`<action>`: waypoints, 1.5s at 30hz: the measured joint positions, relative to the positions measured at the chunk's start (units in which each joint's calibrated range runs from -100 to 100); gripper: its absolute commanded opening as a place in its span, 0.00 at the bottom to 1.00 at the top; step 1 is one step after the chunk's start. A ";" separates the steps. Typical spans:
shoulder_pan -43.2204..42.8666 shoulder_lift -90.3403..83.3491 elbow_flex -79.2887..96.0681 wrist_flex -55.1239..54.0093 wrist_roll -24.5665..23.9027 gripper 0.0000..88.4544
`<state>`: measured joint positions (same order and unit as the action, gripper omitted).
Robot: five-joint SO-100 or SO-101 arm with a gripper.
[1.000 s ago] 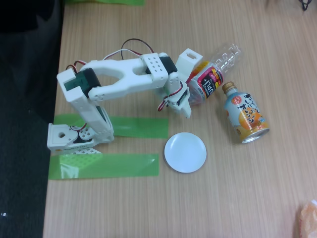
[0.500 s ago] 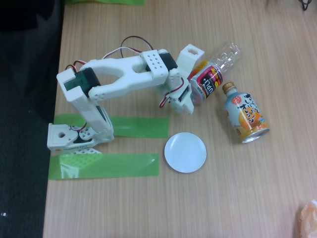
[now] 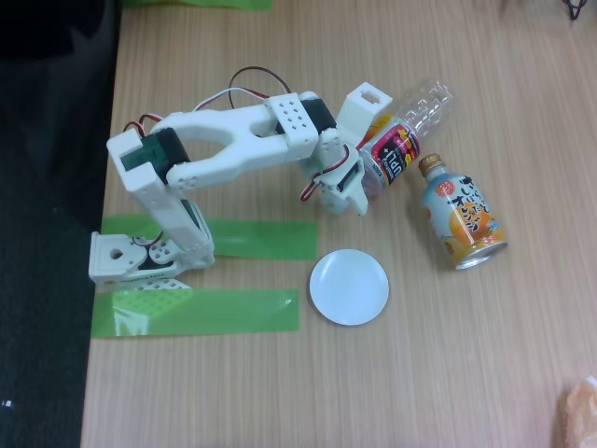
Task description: Pick up the plastic bottle and stand it up on the white place
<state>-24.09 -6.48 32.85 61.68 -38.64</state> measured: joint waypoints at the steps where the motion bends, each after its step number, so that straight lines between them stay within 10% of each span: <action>1: 0.00 0.00 0.00 0.00 -0.26 0.32; 35: -3.74 0.17 1.63 -0.08 -3.00 0.31; 45: -2.76 0.17 1.99 -0.08 -3.05 0.06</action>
<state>-26.86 -6.31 34.84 61.60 -41.69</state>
